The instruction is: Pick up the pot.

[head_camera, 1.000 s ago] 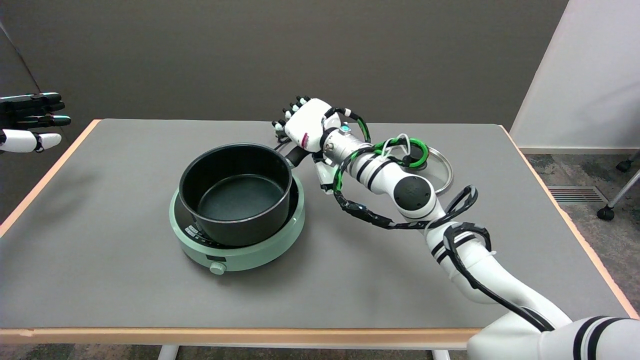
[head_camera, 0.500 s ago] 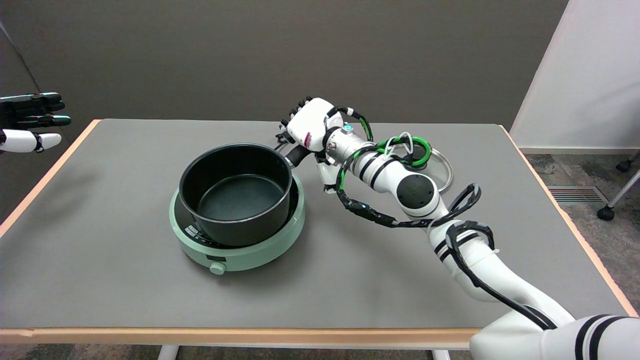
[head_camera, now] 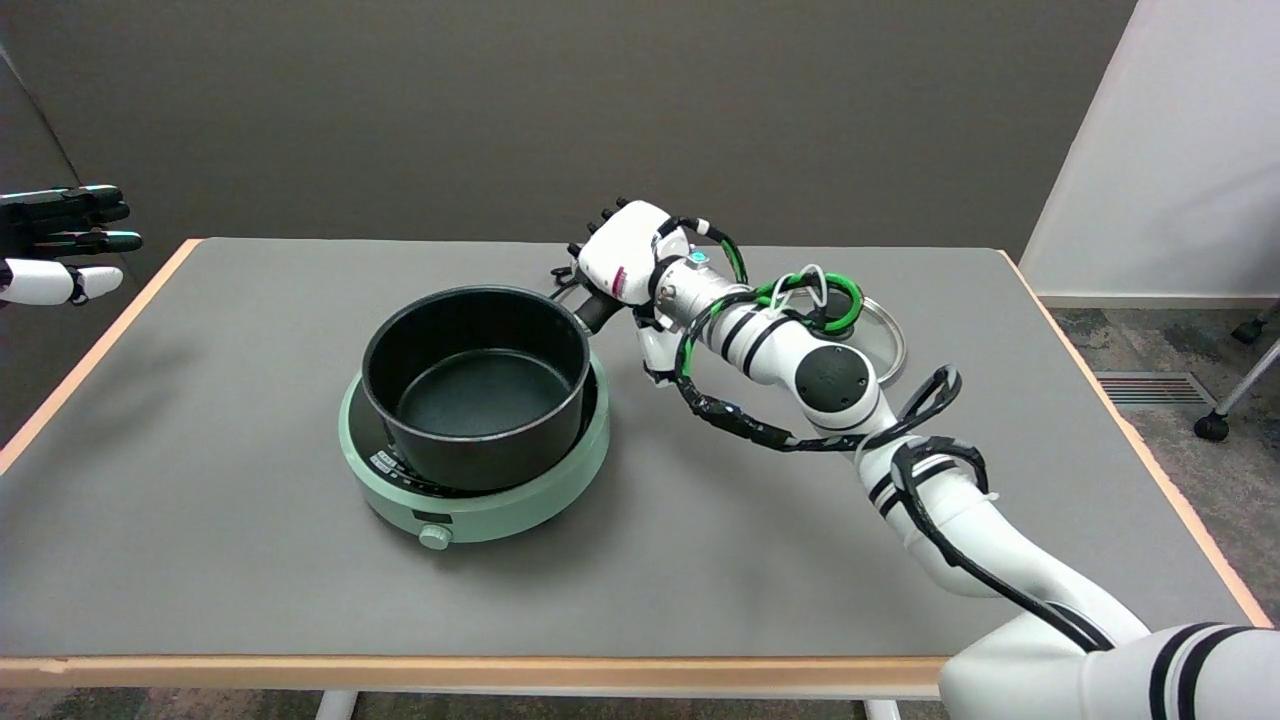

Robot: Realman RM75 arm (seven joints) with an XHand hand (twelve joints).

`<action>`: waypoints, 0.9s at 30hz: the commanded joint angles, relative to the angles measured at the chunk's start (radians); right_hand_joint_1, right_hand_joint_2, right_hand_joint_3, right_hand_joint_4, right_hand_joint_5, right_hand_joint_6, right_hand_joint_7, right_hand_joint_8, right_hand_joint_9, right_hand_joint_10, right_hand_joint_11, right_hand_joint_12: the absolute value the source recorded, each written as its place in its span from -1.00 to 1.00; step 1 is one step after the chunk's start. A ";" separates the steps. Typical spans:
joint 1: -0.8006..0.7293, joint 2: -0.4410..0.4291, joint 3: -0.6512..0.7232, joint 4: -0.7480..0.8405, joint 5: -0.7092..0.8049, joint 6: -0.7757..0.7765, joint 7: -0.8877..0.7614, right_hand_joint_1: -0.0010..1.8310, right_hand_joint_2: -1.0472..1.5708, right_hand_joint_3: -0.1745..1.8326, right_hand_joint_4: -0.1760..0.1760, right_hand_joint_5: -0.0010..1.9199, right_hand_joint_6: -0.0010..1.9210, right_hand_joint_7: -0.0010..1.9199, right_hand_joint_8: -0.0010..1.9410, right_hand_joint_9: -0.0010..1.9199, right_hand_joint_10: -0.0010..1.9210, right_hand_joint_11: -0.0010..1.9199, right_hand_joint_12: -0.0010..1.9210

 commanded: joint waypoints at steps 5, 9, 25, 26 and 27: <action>0.030 0.008 0.001 -0.069 0.059 0.004 0.001 0.25 -0.60 1.00 -0.33 0.33 0.33 0.33 0.31 0.33 0.33 0.33 0.33; 0.038 0.014 0.000 -0.059 0.062 0.002 0.001 0.26 -0.55 1.00 -0.44 0.38 0.38 0.38 0.37 0.38 0.38 0.38 0.38; 0.041 0.029 -0.003 -0.022 0.142 -0.014 0.001 0.28 -0.16 0.92 -0.49 0.84 0.84 0.84 0.82 0.84 0.84 0.84 0.84; 0.041 0.030 -0.007 -0.021 0.142 -0.014 0.001 0.28 -0.14 0.89 -0.45 0.86 0.86 0.86 0.84 0.86 0.86 0.86 0.86; 0.043 0.032 -0.009 -0.021 0.143 -0.014 0.001 0.28 -0.13 0.90 -0.43 0.87 0.87 0.87 0.85 0.87 0.87 0.87 0.87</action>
